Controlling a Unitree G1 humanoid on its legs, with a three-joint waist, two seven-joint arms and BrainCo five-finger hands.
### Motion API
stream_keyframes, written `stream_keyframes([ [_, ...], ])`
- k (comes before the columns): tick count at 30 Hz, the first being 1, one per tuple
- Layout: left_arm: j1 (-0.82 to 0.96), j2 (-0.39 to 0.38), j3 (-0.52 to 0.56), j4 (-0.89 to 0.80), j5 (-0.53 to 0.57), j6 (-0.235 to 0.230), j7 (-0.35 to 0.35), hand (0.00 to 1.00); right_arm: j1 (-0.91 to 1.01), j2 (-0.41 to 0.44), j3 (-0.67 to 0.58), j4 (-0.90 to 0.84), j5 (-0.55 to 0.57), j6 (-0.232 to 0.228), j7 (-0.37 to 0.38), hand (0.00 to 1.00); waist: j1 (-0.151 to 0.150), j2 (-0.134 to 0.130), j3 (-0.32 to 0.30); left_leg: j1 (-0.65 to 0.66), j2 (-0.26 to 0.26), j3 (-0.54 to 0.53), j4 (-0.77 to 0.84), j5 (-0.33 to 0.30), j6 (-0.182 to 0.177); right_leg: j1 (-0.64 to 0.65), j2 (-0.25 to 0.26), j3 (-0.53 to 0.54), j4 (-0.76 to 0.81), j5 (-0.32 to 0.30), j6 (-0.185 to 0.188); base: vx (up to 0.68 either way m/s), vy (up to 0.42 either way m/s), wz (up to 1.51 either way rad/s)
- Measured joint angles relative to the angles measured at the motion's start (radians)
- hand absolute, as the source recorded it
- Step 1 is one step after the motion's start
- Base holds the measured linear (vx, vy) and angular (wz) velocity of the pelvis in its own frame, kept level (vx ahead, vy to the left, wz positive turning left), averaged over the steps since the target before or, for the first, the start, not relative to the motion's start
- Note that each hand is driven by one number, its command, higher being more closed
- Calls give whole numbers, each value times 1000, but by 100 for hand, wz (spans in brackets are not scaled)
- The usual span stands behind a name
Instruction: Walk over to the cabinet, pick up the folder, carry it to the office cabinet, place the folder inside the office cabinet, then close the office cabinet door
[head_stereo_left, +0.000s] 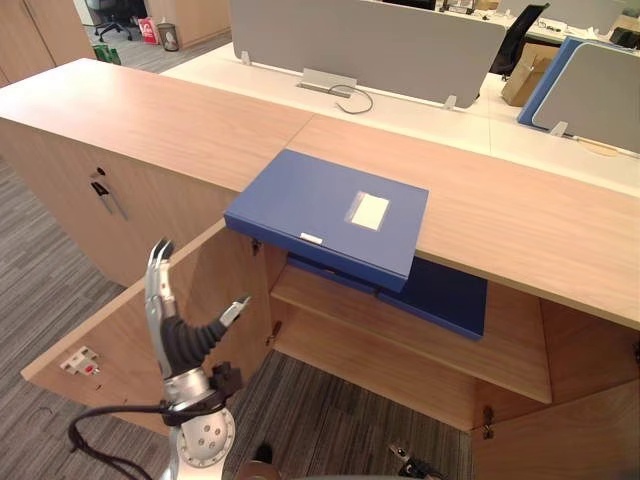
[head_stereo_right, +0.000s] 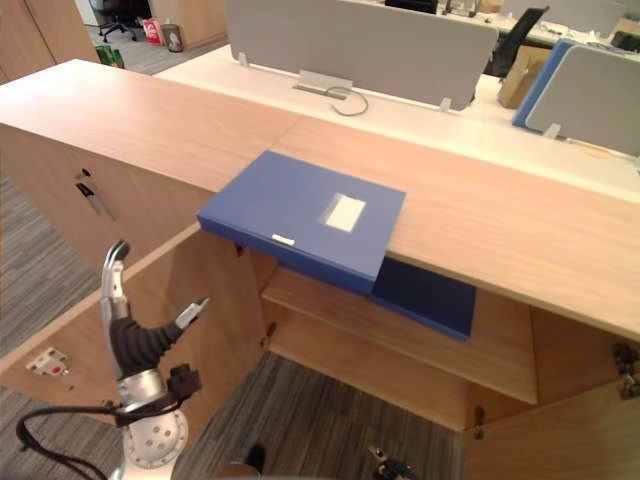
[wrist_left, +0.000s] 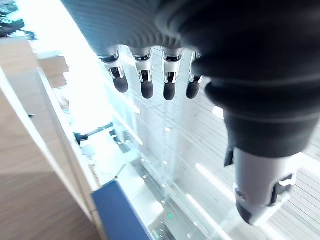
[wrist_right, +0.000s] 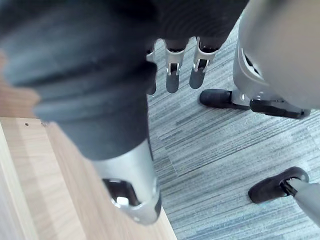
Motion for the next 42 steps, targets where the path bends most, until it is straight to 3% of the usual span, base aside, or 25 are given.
stream_keyframes([
  [6,-72,113,33,-1,167,-14,15,0,-1,-14,-41,0,-1,-11,11,0,-27,13,6,21,2,18,-23,15,7,-5,0,14,-4,2,-2,17,4,-7],
  [16,-113,197,107,60,290,8,6,0,7,-26,-125,1,-41,-12,32,0,-38,33,-3,39,8,45,-35,14,6,-5,5,40,-14,3,-5,4,5,-7],
  [31,-205,282,76,161,327,-1,-29,0,19,-35,-161,-2,-44,-13,50,0,-49,51,-20,70,16,87,-53,13,5,-11,12,84,-15,5,-7,-11,11,-8],
  [42,-277,311,39,270,331,-5,-59,0,22,-36,-162,-6,-45,-13,50,0,-80,59,-51,74,30,119,-54,11,2,-26,20,116,-24,12,-16,-18,12,-9],
])
